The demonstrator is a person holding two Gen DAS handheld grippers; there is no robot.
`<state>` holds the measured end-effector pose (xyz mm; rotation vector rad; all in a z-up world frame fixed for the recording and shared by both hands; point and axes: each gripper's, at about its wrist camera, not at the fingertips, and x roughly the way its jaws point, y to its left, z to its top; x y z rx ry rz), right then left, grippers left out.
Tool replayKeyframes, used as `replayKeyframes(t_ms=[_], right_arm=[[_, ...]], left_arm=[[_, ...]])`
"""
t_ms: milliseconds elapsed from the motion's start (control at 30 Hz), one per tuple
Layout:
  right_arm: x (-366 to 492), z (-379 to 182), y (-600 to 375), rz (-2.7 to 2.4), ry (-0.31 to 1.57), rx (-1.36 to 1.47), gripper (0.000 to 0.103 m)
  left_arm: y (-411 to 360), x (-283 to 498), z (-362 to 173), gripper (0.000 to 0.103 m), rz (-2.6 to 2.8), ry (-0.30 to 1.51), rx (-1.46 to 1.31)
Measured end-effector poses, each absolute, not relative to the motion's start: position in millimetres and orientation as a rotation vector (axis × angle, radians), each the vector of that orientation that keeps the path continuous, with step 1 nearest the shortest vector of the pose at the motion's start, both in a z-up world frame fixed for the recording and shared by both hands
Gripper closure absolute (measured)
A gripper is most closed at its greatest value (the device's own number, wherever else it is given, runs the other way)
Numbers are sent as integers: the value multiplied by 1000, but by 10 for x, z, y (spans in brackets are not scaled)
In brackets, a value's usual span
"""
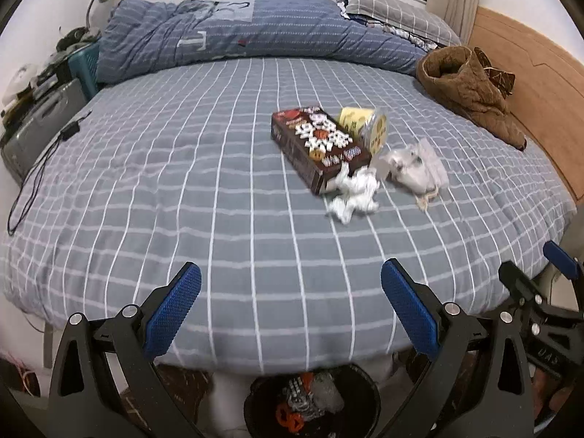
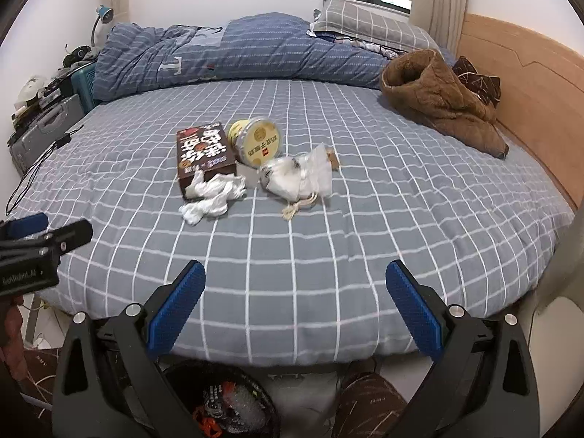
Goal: Collect trash
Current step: 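Raise both tools from the bin toward the snack box and tissues on the bed, then grasp the brown snack box with the left tool while the right tool grasps the white mesh bag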
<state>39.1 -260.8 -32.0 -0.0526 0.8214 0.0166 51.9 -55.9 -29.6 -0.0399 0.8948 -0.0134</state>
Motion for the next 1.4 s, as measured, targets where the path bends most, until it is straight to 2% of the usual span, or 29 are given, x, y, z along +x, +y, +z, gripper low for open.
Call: replayKeyframes(t_ms=[267,767,1133,1400], right_arm=[[874,-368,-2709,10,816,-66,8],[1958,-775,-2826,31,834,-58,8],[2351,-1049,-2751,72,858,-61,8],[2424,-1215,-2714,101,900,-32,15]], left_arm=[[-649,1209,-338,6,-10,919,-81],[-915,2474,-833,6,10,993,-78],[-1056,2742,-1020,6,32,1012,-52],[-1125,2764,-1057,5,103,1025,-19]])
